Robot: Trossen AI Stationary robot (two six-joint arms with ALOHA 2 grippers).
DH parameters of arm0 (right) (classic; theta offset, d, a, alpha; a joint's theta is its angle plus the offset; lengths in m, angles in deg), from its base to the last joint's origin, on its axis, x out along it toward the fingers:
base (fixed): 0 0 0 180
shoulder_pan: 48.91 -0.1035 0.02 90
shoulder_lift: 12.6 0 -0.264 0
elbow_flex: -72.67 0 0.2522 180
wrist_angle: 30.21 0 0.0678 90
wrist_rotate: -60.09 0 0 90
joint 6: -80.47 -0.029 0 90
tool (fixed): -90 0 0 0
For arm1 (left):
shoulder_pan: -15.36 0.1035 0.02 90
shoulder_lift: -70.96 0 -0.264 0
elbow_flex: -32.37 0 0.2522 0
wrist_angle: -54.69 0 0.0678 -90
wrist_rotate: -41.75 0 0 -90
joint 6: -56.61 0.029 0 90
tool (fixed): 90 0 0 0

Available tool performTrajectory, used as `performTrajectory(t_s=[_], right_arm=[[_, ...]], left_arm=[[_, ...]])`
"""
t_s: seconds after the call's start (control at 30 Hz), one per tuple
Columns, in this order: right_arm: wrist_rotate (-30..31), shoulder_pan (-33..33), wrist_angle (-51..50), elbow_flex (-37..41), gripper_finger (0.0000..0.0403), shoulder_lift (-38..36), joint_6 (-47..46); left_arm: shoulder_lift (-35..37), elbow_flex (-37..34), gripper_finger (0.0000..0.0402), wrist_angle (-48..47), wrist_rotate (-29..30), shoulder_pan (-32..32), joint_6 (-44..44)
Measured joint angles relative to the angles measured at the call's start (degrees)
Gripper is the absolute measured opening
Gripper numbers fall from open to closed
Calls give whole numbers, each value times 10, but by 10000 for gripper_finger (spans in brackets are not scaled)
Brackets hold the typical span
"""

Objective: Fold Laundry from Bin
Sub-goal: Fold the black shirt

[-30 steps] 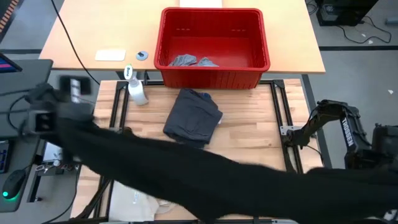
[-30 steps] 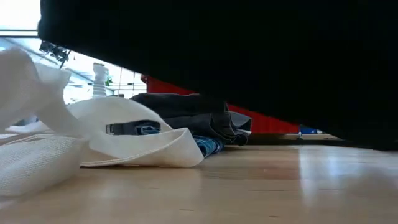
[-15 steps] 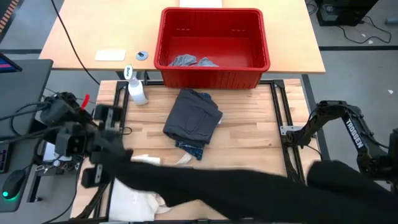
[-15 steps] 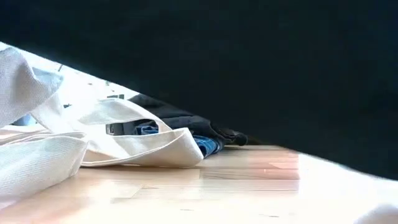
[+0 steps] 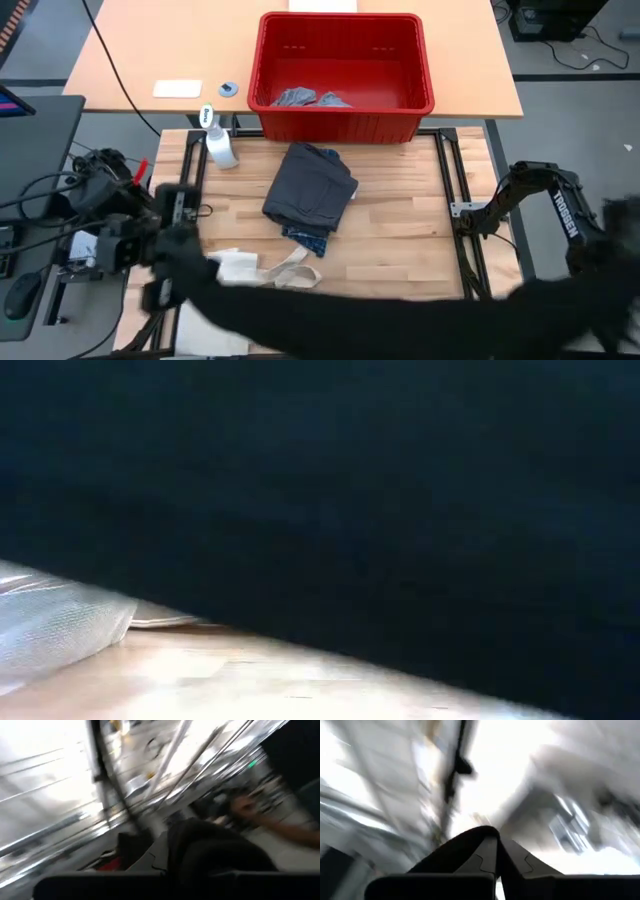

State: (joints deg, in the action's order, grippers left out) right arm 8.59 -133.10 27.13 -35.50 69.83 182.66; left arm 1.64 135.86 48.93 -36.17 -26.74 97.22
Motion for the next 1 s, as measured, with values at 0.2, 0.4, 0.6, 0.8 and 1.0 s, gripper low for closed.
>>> performTrajectory(t_s=[0.2, 0.4, 0.6, 0.8, 1.0], right_arm=[[249, 104, 176, 0, 14, -21, 84], [314, 232, 182, 3, 13, -30, 62], [314, 341, 181, 6, 13, -29, 47], [309, 469, 119, 24, 12, -29, 12], [234, 588, -218, 46, 12, -28, -206]], left_arm=[[4, 0, 25, -84, 273, 36, 51], [5, 0, 25, -161, 519, 106, 54], [7, 0, 25, -232, 526, 175, 11], [17, 0, 23, -225, 456, 208, 31], [40, 0, 13, -219, 346, 232, 23]])
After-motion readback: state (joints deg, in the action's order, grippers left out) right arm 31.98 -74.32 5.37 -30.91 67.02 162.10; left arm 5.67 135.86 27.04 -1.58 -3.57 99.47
